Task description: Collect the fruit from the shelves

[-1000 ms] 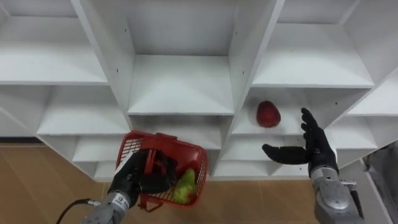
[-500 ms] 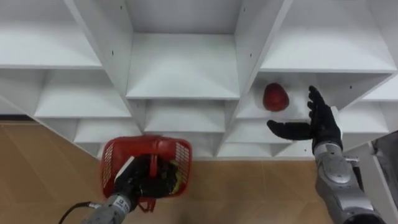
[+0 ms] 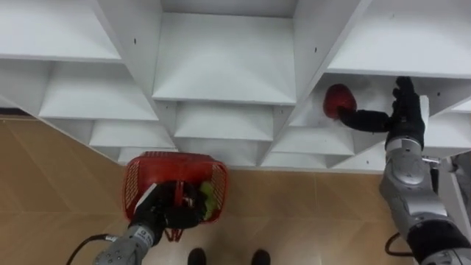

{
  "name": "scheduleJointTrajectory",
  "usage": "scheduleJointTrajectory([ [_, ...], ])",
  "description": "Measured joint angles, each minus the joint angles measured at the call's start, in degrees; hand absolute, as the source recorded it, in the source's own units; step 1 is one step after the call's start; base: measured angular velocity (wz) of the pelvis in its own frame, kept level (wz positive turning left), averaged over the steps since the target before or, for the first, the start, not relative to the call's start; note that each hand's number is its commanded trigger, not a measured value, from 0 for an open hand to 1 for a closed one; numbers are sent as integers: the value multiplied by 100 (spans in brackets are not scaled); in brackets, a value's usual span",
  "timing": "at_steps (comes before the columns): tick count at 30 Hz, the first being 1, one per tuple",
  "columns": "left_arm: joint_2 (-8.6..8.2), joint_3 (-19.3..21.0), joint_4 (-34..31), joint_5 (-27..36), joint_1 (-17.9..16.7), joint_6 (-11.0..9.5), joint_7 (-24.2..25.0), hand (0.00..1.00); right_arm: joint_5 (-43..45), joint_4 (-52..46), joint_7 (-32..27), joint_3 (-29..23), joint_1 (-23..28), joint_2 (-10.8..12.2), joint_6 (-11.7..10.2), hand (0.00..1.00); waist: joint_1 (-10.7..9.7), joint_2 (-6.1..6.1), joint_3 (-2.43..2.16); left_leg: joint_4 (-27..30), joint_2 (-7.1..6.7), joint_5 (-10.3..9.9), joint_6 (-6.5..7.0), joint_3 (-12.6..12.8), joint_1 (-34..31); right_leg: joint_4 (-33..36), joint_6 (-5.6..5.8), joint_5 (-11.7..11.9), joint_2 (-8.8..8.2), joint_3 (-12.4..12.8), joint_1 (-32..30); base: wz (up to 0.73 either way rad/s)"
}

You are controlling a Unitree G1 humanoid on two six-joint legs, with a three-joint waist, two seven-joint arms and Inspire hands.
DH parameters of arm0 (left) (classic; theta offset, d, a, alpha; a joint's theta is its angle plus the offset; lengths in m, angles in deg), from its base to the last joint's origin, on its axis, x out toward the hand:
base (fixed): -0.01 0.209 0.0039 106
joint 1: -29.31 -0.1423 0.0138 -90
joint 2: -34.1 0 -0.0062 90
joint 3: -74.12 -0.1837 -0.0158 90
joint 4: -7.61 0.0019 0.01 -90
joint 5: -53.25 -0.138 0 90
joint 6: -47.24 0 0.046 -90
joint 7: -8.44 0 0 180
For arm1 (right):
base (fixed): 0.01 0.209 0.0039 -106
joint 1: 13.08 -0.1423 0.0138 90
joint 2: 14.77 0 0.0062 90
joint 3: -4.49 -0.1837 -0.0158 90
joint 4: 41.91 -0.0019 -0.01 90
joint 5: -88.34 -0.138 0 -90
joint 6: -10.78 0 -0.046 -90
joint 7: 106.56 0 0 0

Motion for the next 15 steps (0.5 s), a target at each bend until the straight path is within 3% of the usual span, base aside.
scheduleJointTrajectory([
  [10, -7, -43, 105, 0, 130, 1, 8, 100, 16, -20, -42, 4, -240, -88, -1, 0, 19, -22, 23, 94, -21, 23, 34, 9, -83, 85, 0, -3, -45, 9, -77, 0],
  [15, -34, -132, 172, -4, 204, 43, 12, 100, 477, -20, -43, 61, -242, -85, 0, 0, 170, -40, 41, 100, -16, 28, 39, 88, -115, 132, 0, -5, -46, 44, -163, -7],
])
